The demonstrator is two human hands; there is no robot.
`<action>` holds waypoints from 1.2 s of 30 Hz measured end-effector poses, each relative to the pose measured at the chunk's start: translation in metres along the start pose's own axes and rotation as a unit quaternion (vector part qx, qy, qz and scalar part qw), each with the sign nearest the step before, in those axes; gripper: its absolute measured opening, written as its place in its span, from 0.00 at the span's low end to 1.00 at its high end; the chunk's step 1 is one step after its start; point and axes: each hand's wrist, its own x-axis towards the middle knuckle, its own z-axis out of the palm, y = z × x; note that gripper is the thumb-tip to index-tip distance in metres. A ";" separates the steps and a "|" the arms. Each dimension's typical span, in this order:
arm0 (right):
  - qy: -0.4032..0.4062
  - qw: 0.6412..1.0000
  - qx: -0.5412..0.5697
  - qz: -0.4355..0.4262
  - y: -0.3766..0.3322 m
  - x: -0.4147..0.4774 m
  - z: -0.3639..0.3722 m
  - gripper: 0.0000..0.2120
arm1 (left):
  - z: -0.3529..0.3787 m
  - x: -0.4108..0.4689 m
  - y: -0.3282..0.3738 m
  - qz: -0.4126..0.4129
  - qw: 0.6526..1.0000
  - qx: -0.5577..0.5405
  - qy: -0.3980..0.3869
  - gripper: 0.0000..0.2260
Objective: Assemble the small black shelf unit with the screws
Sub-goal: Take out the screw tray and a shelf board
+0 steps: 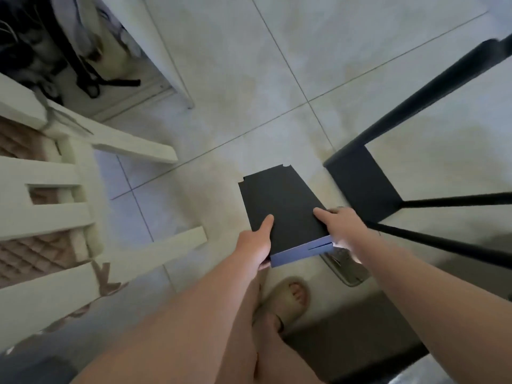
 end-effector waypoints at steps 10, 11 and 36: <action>0.008 0.998 -0.032 -0.051 0.036 0.221 0.037 0.11 | 0.060 0.213 0.009 0.066 0.996 0.053 -0.009 0.21; 0.011 0.996 -0.056 -0.066 0.037 0.233 0.036 0.11 | 0.067 0.225 0.008 0.077 0.995 0.061 -0.008 0.19; 0.071 0.959 -0.256 -0.101 0.019 0.170 0.014 0.24 | 0.059 0.155 -0.001 0.148 0.954 0.258 -0.029 0.33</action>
